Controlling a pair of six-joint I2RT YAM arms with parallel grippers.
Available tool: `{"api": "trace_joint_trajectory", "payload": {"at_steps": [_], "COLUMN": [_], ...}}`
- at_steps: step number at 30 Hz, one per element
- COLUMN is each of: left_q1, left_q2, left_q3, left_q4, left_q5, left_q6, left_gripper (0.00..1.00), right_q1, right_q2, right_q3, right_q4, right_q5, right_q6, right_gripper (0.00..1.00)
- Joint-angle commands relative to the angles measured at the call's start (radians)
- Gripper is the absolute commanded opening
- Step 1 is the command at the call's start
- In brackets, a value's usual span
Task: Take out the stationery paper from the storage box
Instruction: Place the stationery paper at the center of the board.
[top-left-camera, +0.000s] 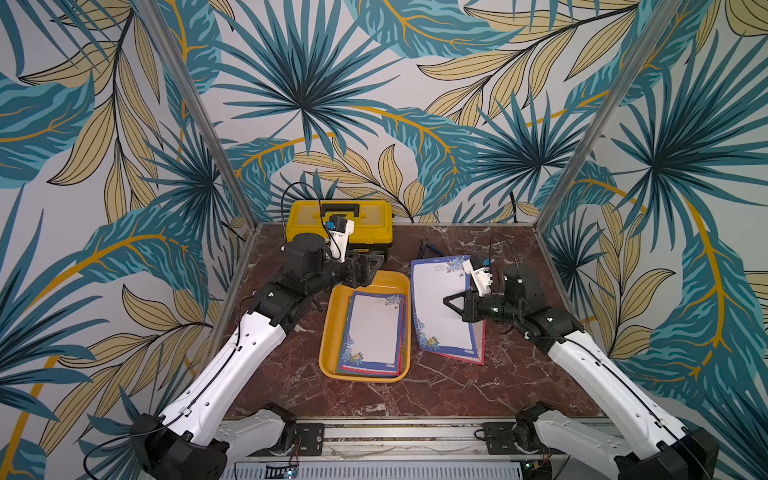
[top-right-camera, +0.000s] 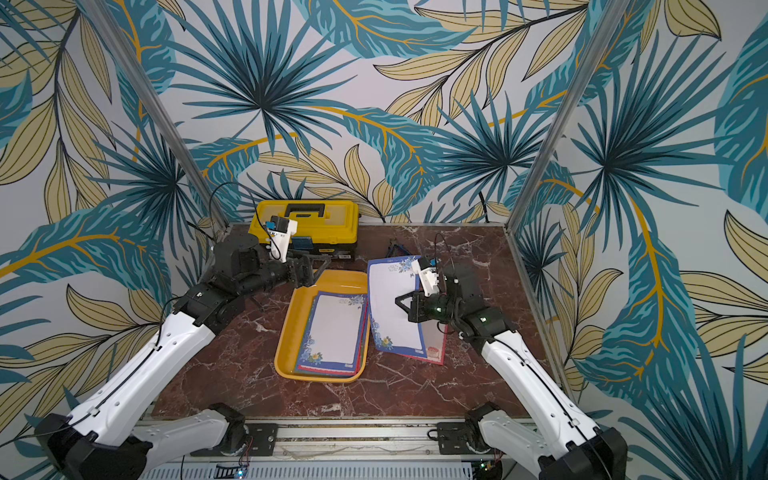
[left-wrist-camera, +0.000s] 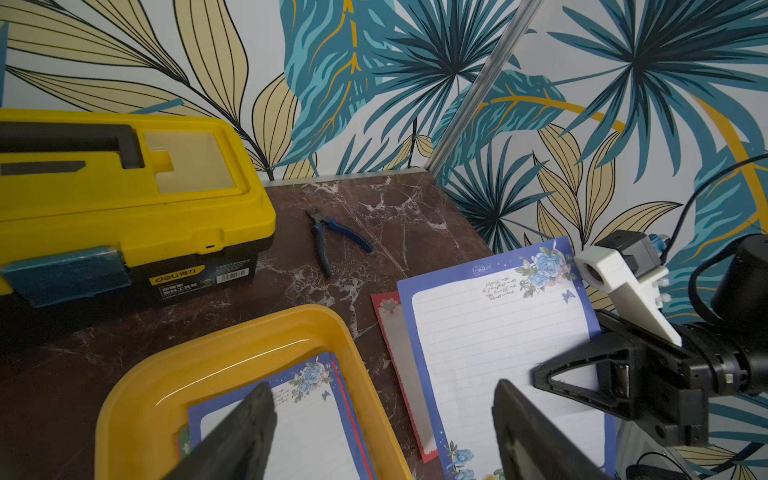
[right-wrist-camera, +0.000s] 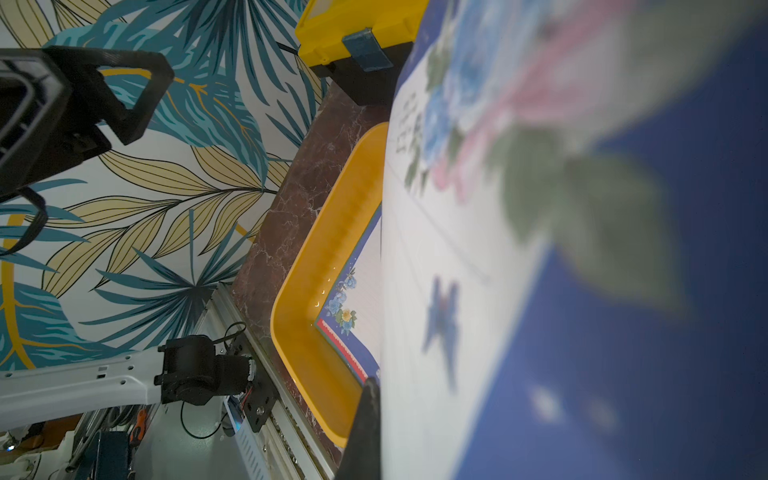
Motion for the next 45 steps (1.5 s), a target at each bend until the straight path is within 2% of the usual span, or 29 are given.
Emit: {"api": "trace_joint_trajectory", "payload": {"at_steps": [1, 7, 15, 23, 29, 35, 45], "left_q1": [0.007, 0.008, 0.009, 0.011, 0.016, 0.02, 0.023], "left_q2": [0.008, 0.016, 0.027, 0.071, 0.09, 0.084, 0.095], "left_q3": [-0.022, -0.038, -0.042, -0.035, -0.025, -0.025, -0.024], "left_q4": [0.014, 0.012, -0.014, -0.028, -0.03, -0.042, -0.045], "left_q5": [-0.015, -0.022, -0.018, -0.013, 0.005, 0.008, 0.012], "left_q6": [-0.01, -0.041, -0.055, -0.063, -0.071, -0.077, -0.093], "left_gripper": [0.83, 0.83, 0.83, 0.83, 0.83, 0.83, 0.83], "right_q1": [-0.023, -0.084, -0.16, -0.225, -0.269, -0.293, -0.306], "right_q2": [0.023, 0.092, 0.174, 0.264, 0.375, 0.459, 0.488], "right_q3": [0.025, 0.062, 0.003, -0.022, -0.034, -0.039, -0.058], "right_q4": [-0.042, -0.106, -0.035, -0.017, 0.06, 0.059, 0.004], "right_q5": [0.02, 0.033, -0.034, -0.027, -0.094, -0.084, -0.015], "right_q6": [0.02, 0.053, 0.162, 0.189, 0.246, 0.233, 0.172], "right_gripper": [0.0, 0.0, 0.0, 0.0, 0.0, 0.0, 0.01]}}
